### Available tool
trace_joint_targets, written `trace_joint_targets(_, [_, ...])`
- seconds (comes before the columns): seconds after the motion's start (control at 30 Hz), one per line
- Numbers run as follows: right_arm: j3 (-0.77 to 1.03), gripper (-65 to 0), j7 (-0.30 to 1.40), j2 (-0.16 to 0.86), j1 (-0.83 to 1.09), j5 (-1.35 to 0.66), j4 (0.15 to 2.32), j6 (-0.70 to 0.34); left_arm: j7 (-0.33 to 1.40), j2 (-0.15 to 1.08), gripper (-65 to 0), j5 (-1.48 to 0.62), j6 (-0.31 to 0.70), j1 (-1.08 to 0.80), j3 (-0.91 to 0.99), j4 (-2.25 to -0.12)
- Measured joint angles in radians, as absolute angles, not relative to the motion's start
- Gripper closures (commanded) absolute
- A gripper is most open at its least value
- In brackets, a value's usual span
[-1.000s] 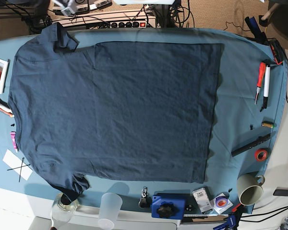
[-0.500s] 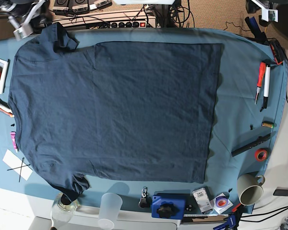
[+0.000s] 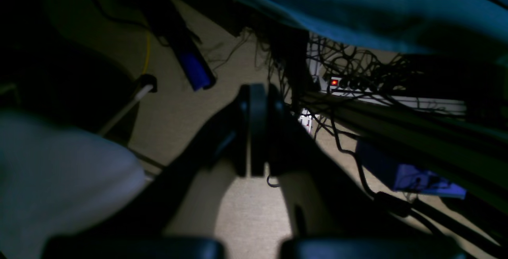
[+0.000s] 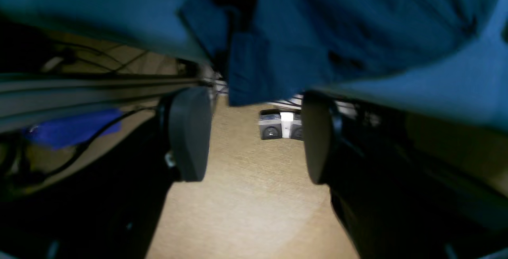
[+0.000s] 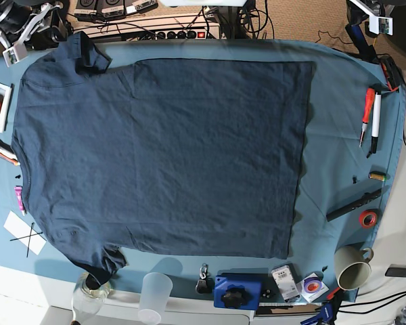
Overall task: Fold the T-shirt properly
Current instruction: 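Move both grippers down toward the shirt's shoulder corners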
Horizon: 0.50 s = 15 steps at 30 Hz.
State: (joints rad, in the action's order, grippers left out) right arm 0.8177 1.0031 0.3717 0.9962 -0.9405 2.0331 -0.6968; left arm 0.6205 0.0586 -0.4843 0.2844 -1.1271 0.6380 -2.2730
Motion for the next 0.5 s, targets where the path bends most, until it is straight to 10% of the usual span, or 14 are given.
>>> trace_joint_targets(0.5, [0.815, -35.8, 1.099, 0.328, 0.742, -1.083, 1.697, -0.686, 0.62, 0.061, 0.0, -0.502, 0.285, -1.1, 0.638, -2.273])
